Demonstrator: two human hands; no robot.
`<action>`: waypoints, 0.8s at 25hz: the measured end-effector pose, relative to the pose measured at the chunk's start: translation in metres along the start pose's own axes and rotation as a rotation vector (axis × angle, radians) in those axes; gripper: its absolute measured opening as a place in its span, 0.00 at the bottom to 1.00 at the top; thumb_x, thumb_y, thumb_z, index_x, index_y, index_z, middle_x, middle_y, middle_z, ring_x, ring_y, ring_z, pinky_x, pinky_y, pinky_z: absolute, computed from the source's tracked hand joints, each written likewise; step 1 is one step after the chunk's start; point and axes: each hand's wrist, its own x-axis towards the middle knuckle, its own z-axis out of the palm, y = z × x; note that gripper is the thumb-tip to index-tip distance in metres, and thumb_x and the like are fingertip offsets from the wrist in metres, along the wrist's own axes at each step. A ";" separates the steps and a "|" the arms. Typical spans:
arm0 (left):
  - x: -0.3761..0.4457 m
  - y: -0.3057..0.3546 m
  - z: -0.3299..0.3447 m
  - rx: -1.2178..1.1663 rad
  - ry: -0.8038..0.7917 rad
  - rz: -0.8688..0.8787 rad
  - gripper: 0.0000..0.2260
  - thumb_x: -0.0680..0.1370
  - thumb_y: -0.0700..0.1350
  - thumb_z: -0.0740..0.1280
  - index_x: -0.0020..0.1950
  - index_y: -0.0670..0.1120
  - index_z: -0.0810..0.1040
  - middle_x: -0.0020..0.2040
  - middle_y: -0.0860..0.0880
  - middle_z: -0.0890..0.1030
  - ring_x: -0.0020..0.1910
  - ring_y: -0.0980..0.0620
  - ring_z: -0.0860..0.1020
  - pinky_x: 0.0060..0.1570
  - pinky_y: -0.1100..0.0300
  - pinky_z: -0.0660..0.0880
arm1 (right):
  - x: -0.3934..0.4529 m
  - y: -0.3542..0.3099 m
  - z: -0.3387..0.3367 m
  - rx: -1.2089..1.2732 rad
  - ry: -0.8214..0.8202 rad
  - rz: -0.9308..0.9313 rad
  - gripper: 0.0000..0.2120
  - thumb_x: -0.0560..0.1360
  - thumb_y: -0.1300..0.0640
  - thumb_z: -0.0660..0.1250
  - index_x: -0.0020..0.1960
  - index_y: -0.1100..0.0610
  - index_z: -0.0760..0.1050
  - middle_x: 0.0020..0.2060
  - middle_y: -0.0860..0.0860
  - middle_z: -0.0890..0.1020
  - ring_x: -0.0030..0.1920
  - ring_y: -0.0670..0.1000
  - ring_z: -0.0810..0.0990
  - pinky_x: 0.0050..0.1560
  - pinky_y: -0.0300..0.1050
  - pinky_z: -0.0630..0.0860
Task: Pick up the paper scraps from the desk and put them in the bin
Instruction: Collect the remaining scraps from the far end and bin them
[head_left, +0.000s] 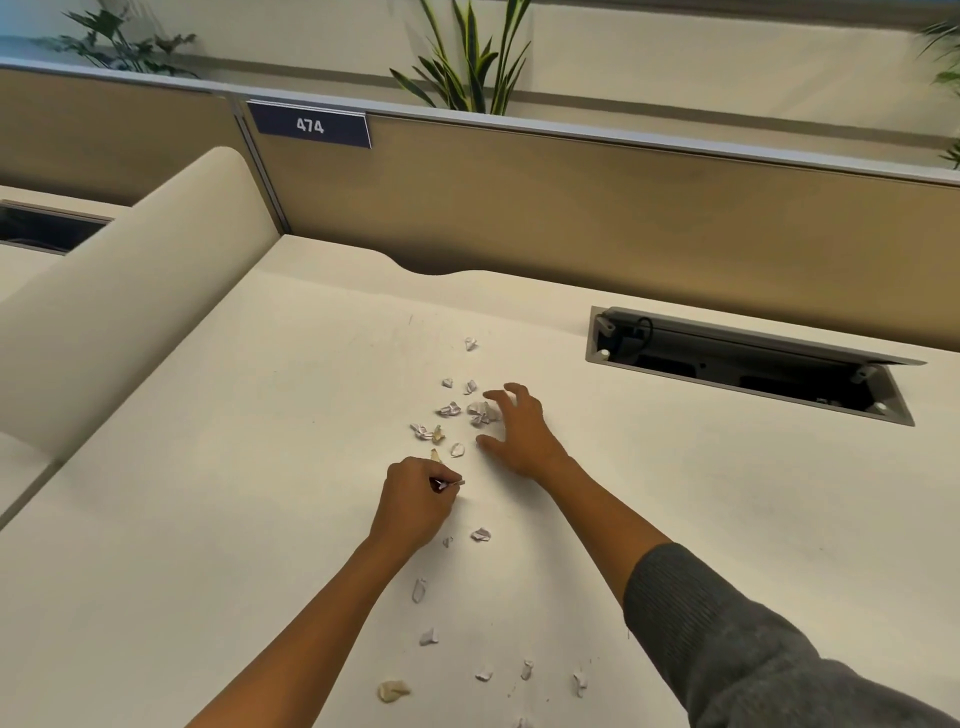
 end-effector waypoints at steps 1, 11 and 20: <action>0.000 0.001 0.000 -0.006 0.004 -0.001 0.04 0.72 0.41 0.73 0.45 0.48 0.87 0.37 0.56 0.83 0.35 0.63 0.79 0.34 0.77 0.71 | 0.003 -0.002 0.001 -0.051 -0.063 -0.037 0.29 0.77 0.53 0.69 0.75 0.52 0.64 0.77 0.55 0.57 0.76 0.58 0.57 0.73 0.52 0.62; -0.017 0.013 0.001 -0.029 0.013 -0.002 0.04 0.72 0.41 0.74 0.43 0.48 0.87 0.34 0.59 0.82 0.33 0.64 0.80 0.34 0.77 0.71 | -0.035 0.007 -0.004 -0.268 -0.032 -0.187 0.12 0.76 0.68 0.60 0.51 0.60 0.81 0.52 0.54 0.81 0.50 0.57 0.80 0.49 0.51 0.77; -0.053 0.048 0.023 -0.053 -0.025 0.026 0.04 0.71 0.41 0.74 0.42 0.50 0.87 0.33 0.56 0.83 0.32 0.60 0.80 0.34 0.71 0.76 | -0.119 0.034 -0.030 0.109 0.053 0.077 0.12 0.72 0.67 0.64 0.46 0.57 0.85 0.44 0.51 0.85 0.44 0.50 0.82 0.46 0.41 0.76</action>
